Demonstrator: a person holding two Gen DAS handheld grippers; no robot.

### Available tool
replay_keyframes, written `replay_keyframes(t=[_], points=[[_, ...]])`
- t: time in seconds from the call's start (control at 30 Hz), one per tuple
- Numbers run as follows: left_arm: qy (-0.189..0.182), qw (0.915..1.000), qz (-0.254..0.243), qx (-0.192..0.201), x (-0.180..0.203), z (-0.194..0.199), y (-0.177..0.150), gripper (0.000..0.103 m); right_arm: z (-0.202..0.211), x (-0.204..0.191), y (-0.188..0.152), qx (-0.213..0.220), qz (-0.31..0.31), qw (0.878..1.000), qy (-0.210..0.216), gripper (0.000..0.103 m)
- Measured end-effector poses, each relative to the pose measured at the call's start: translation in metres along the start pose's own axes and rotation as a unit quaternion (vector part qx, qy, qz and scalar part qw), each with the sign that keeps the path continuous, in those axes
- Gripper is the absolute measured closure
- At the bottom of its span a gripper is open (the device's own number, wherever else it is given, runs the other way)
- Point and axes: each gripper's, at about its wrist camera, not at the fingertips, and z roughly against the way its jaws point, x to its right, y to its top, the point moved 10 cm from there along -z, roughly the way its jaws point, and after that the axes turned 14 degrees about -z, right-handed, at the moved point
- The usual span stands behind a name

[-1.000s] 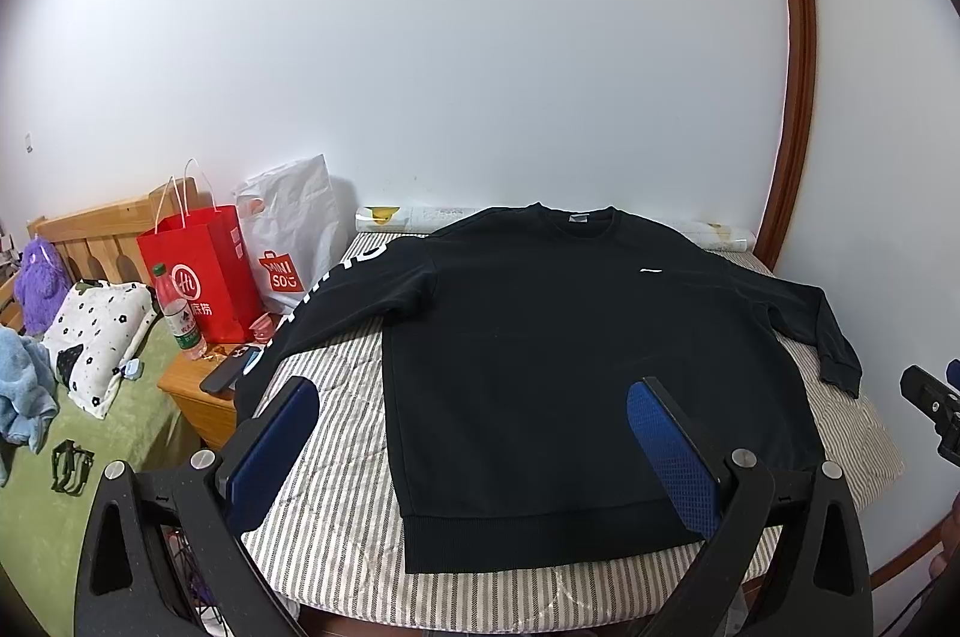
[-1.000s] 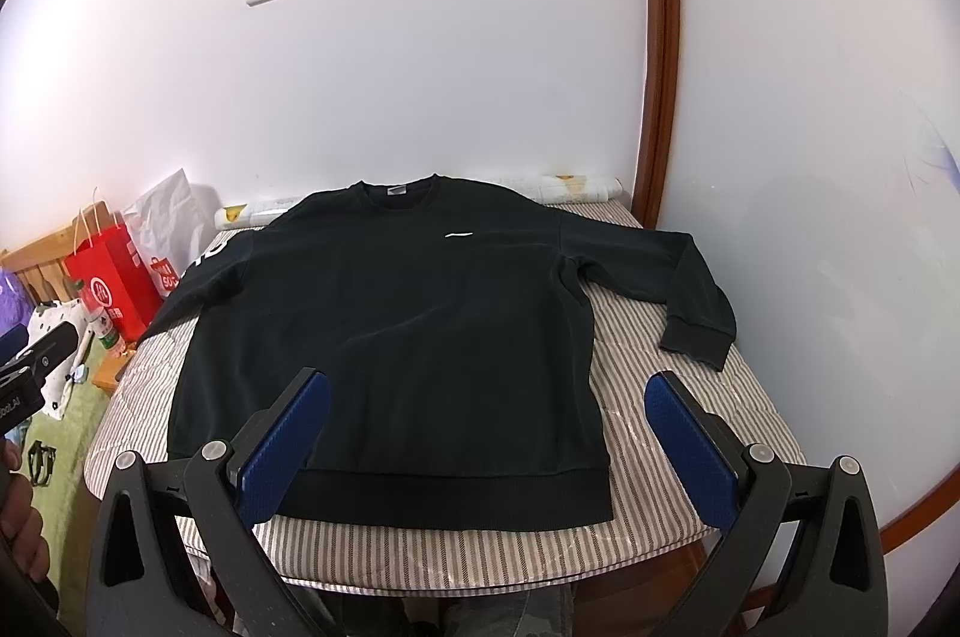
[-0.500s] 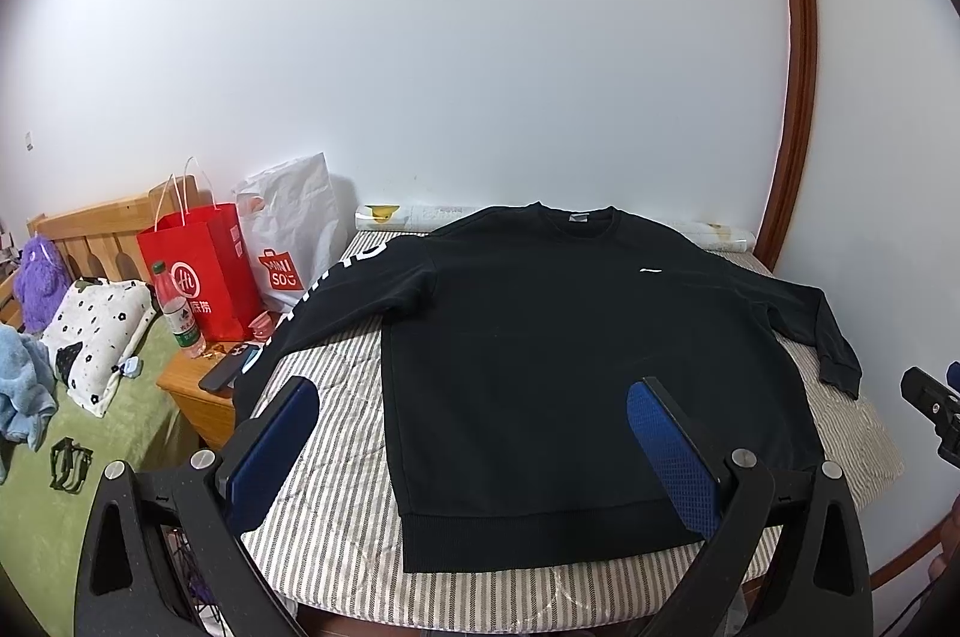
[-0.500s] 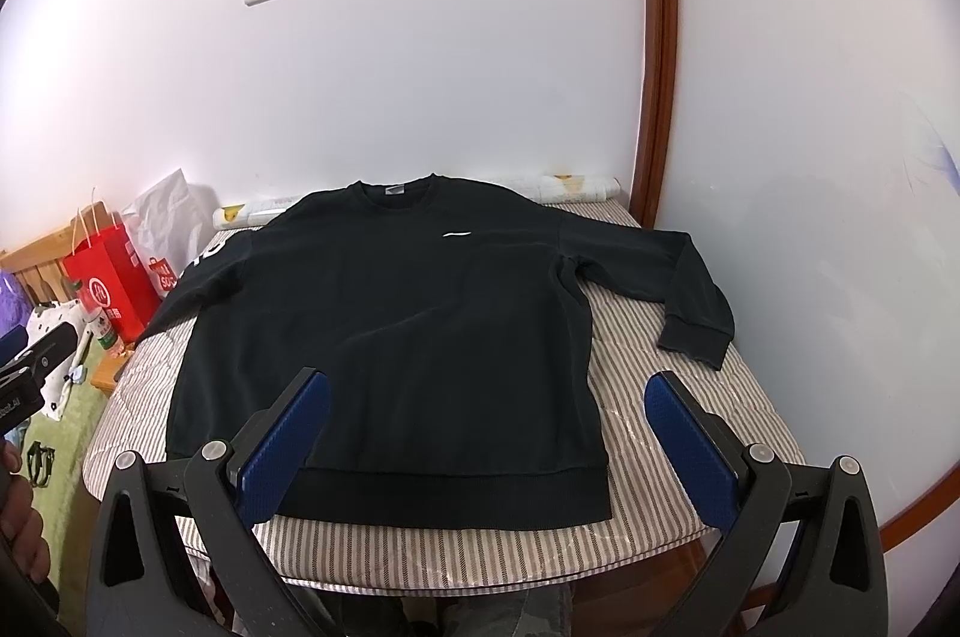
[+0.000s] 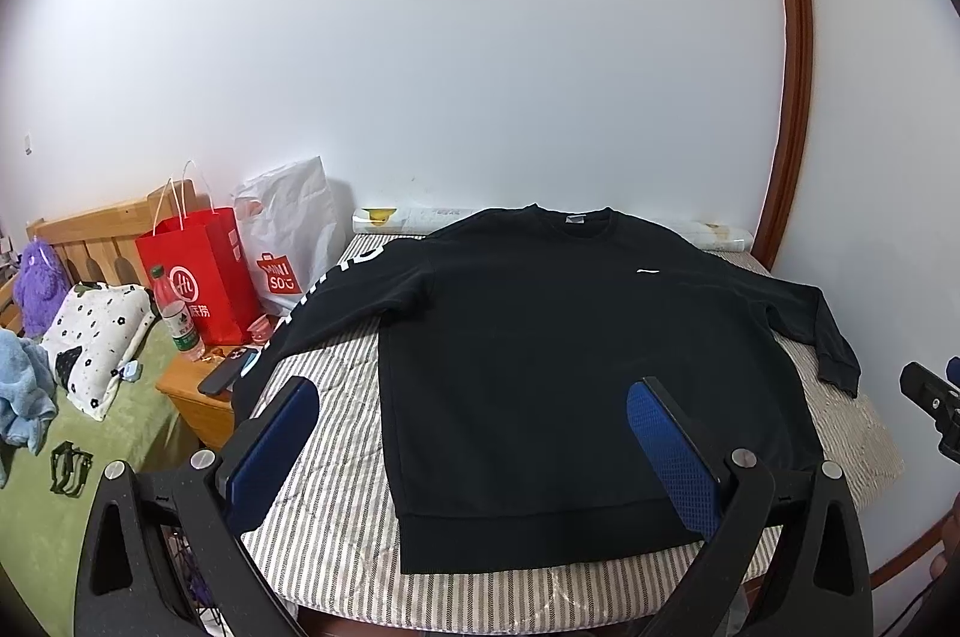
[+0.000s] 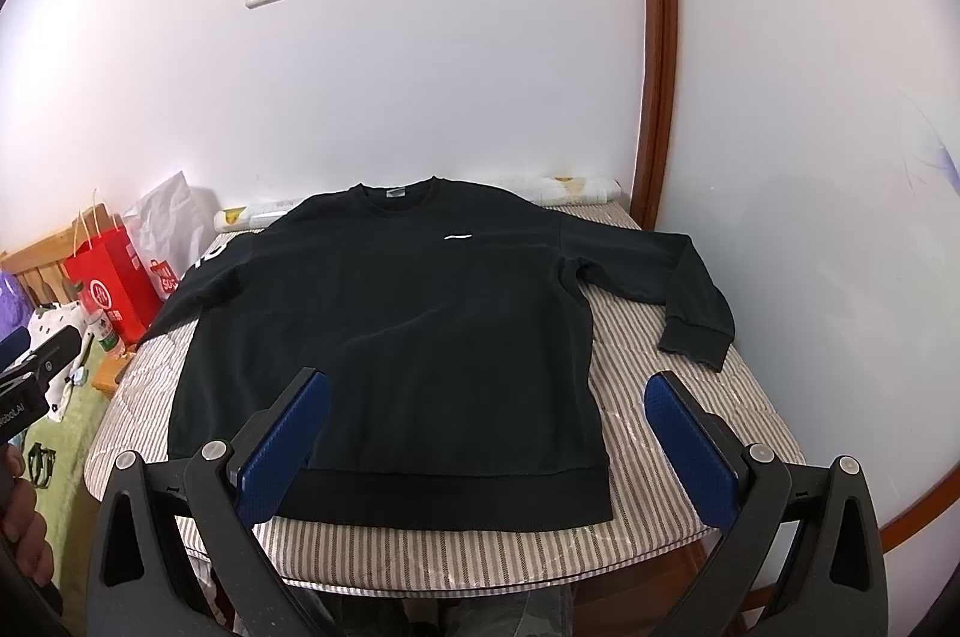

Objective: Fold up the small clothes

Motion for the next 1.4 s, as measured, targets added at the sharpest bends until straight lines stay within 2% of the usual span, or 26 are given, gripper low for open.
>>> replay_keyframes(t=[0.8, 1.0, 1.23, 1.4], points=[[0.000, 1.0000, 0.002, 0.003, -0.001, -0.001, -0.004, 0.000, -0.008, -0.002, -0.001, 0.006, 0.006, 1.000, 0.000, 0.000], [-0.004, 0.9999, 0.007, -0.006, -0.007, -0.022, -0.006, 0.000, -0.028, 0.001, 0.000, 0.018, 0.018, 1.000, 0.006, 0.000], [-0.019, 0.9993, 0.028, -0.015, -0.020, -0.058, -0.014, 0.000, -0.076, 0.005, 0.007, -0.001, 0.014, 1.000, 0.008, 0.000], [-0.014, 0.9986, 0.036, -0.035, -0.031, -0.086, -0.029, 0.000, -0.106, 0.003, 0.003, -0.026, 0.013, 0.999, 0.014, 0.000]])
